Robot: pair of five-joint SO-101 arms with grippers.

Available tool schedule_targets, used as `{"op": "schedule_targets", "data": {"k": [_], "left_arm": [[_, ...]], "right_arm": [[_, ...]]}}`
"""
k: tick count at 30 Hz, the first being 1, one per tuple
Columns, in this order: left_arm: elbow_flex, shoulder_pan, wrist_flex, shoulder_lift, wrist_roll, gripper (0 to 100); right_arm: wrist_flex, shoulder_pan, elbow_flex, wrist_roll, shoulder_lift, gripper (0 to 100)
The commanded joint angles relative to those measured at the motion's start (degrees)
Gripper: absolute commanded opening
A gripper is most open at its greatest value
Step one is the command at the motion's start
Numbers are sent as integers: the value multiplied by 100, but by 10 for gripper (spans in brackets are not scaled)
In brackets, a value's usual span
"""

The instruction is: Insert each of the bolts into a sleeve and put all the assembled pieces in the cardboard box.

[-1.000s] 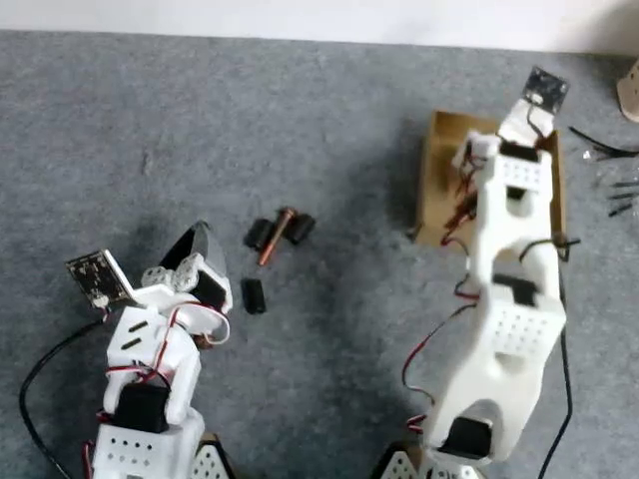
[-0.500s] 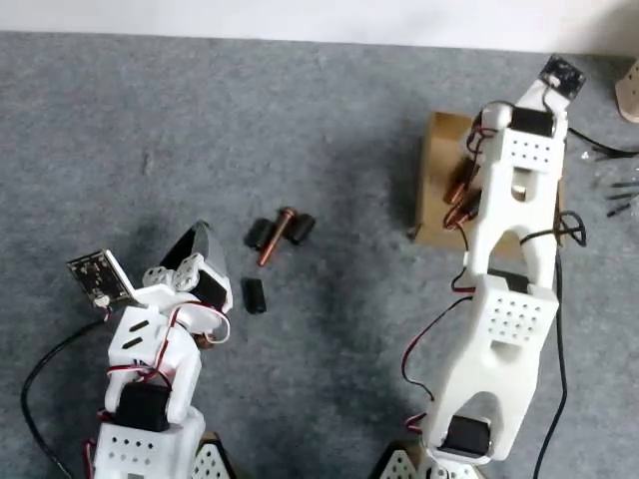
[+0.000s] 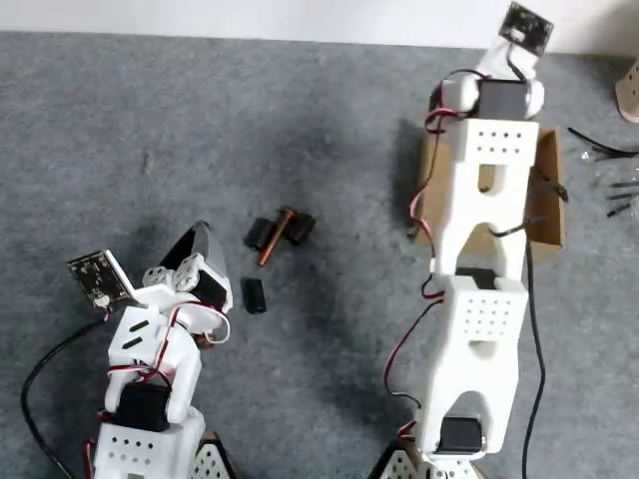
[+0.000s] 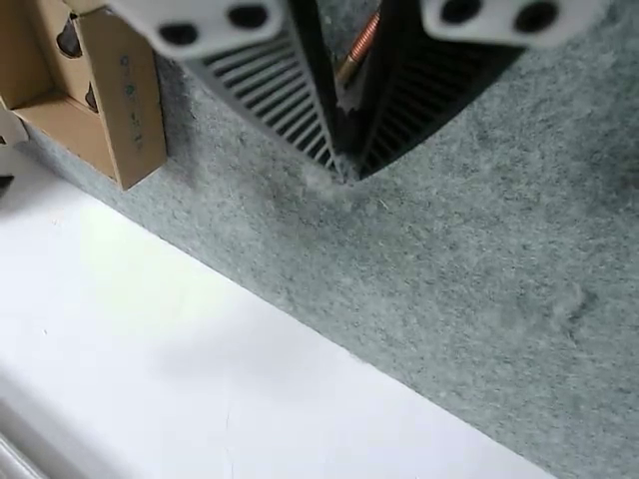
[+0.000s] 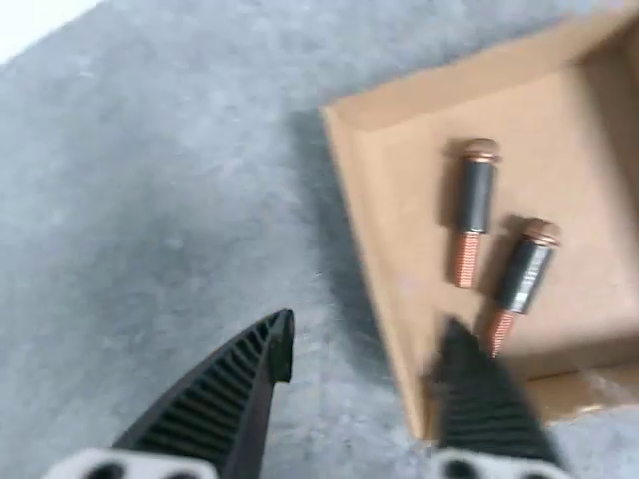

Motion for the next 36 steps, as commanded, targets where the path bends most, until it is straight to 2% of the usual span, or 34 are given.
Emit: {"op": "schedule_targets", "data": {"k": [1,6,17,36], "left_arm": [[119,-92,18,-84,-35,7],[119,-92,18,-84,-35,8],[119,-92,9,-84,-35,9],[119,-84,9,-84,-35,10]], "right_arm": [[119,-338,-110,-62,-479,19],[119,-690,629,-53,-980,11],[92,-1560,3424,-44,-2888,11],[92,-1657,5499,-62,-4514,11]]}}
